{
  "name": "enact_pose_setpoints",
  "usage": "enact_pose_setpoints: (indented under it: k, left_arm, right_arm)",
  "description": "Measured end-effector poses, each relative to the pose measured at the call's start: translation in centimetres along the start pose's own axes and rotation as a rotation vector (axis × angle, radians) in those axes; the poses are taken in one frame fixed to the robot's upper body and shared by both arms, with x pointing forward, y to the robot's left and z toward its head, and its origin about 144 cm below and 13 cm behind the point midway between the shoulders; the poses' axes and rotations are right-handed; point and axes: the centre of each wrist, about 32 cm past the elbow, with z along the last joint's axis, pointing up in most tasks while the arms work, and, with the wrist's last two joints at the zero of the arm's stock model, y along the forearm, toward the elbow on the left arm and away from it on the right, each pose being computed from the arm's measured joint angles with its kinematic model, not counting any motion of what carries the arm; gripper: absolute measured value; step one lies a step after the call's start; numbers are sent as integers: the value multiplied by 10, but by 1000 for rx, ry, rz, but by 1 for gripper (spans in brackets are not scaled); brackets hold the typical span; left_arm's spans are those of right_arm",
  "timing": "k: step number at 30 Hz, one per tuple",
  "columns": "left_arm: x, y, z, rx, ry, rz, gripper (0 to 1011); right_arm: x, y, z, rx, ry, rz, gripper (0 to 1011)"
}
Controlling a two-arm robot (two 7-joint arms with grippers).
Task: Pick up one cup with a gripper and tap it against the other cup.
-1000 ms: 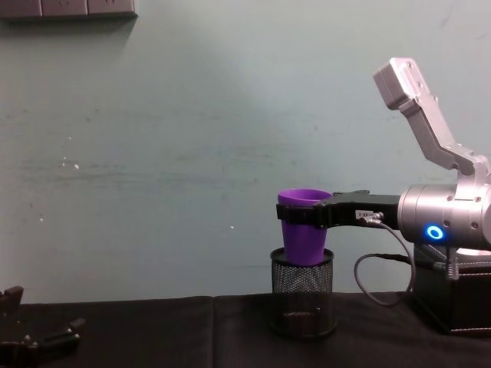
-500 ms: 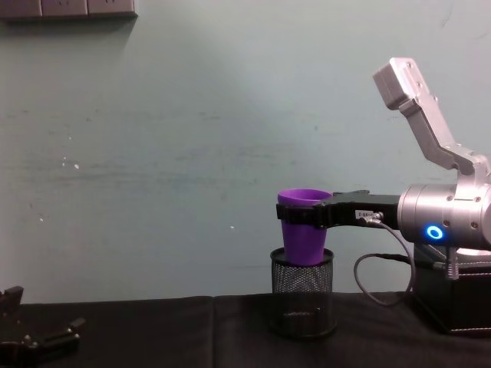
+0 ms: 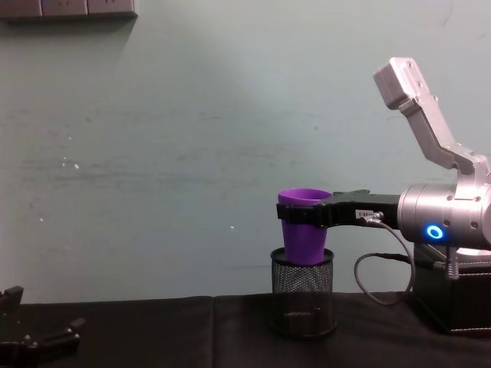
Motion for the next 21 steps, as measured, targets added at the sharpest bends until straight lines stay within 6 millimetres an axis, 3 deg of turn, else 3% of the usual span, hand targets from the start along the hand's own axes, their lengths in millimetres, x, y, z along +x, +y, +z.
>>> enact_pose_setpoints:
  k: [21]
  left_arm:
    - [0,0,0,0,0,0,1000]
  right_arm:
    - [0,0,0,0,0,0,723]
